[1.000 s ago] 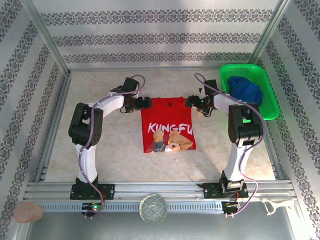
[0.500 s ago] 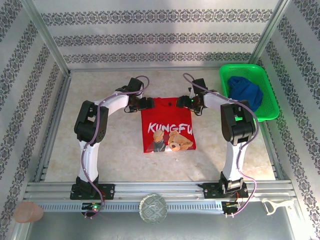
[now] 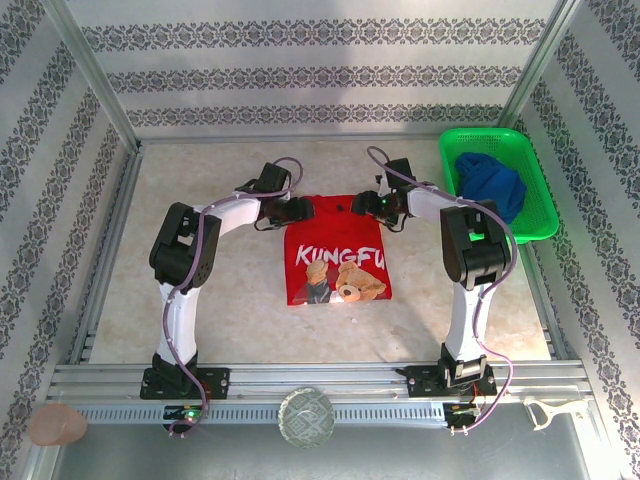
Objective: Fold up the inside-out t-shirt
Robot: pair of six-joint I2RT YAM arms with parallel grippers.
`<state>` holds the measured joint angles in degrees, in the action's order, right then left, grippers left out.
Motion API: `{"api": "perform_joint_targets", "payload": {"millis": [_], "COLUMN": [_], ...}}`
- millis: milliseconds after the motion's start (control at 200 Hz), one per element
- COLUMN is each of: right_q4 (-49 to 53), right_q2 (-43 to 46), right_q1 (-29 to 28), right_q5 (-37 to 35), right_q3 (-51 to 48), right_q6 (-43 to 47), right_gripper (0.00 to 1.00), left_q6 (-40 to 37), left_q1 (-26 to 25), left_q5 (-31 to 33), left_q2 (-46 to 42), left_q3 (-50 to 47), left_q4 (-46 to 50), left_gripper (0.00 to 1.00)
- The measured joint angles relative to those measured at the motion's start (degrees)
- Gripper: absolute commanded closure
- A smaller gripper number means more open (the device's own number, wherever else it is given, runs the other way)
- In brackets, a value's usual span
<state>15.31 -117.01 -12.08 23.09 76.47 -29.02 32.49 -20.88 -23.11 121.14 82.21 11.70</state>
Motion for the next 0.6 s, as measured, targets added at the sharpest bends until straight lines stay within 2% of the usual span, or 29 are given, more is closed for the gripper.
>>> {"api": "perform_joint_targets", "payload": {"millis": [165,260,330,380,460,505,600], "right_q4": [-1.0,-1.0,-1.1,-1.2,-1.3,-1.4,-1.4], "right_q2": [-0.5,-0.9,-0.9,-1.0,-1.2,-1.4,-1.6], "right_q1": [1.6,2.5,2.7,2.7,2.8,3.0,3.5], "right_q5": [0.9,1.6,2.0,2.0,2.1,2.3,3.4], "right_q3": [-0.9,-1.2,-1.2,-1.2,-1.2,-1.2,-1.2], "right_q6": [-2.0,-3.4,-3.9,-4.2,-4.9,-5.5,-6.5], "right_gripper": [0.68,0.71,0.72,0.72,0.79,0.84,0.99], "left_q6": [2.2,3.6,4.2,4.8,5.3,5.5,5.7], "left_q1": [0.6,1.6,2.1,2.1,2.1,2.2,2.4], "left_q5": [-1.1,-2.8,-4.2,-4.8,-5.5,-5.9,-6.5], "left_q2": [0.0,0.0,0.0,0.0,0.3,0.7,1.6], "left_q3": [-2.7,-4.2,-4.6,-4.5,-4.0,-3.5,-1.9], "left_q4": [-4.8,-7.3,-8.3,-9.3,-9.6,-9.3,-7.8], "left_gripper": [0.63,0.62,0.52,0.48,0.46,0.47,0.58]}}
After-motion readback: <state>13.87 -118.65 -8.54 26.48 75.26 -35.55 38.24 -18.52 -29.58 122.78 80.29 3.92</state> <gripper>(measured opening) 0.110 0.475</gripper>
